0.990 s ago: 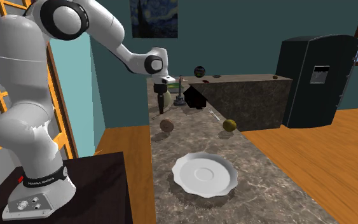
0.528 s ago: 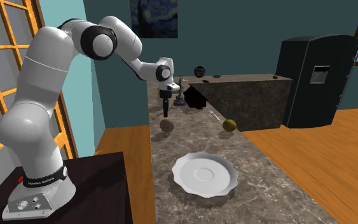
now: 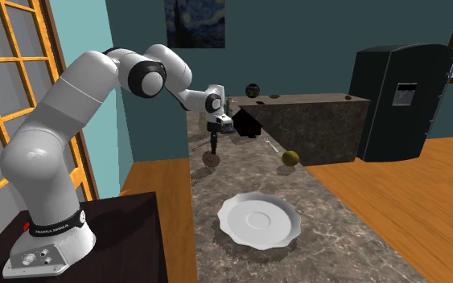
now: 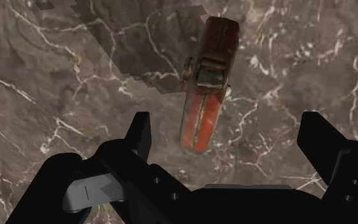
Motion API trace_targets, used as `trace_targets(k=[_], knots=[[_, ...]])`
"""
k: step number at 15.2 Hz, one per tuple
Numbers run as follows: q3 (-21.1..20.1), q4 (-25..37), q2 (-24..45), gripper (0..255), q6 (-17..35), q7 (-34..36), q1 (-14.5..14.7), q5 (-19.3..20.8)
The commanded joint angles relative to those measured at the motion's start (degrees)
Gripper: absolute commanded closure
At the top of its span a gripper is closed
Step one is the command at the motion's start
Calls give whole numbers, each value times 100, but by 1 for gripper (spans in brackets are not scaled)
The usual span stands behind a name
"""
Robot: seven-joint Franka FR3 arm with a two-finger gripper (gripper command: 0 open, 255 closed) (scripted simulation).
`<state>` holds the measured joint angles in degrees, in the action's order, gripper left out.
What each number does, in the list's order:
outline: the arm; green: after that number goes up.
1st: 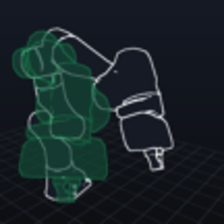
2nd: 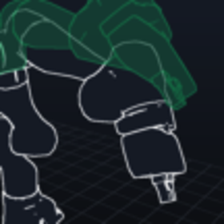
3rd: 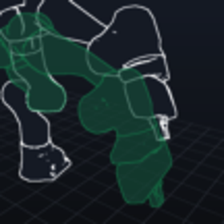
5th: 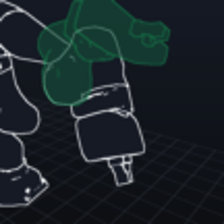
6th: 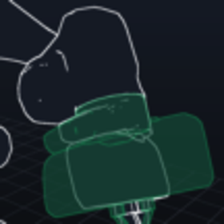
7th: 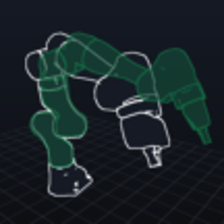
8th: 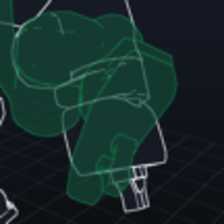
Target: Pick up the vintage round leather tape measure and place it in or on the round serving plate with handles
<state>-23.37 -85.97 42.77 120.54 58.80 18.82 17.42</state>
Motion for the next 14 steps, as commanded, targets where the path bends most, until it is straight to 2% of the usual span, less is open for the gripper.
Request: trace_targets(k=[1,5,12,13,14], knots=[[26,-24,81,0,103,22,15,31],[72,-76,222,0,292,54,37,87],[72,-74,223,0,290,54,38,87],[72,-74,223,255,290,54,38,87],[72,-74,223,255,290,54,38,87]])
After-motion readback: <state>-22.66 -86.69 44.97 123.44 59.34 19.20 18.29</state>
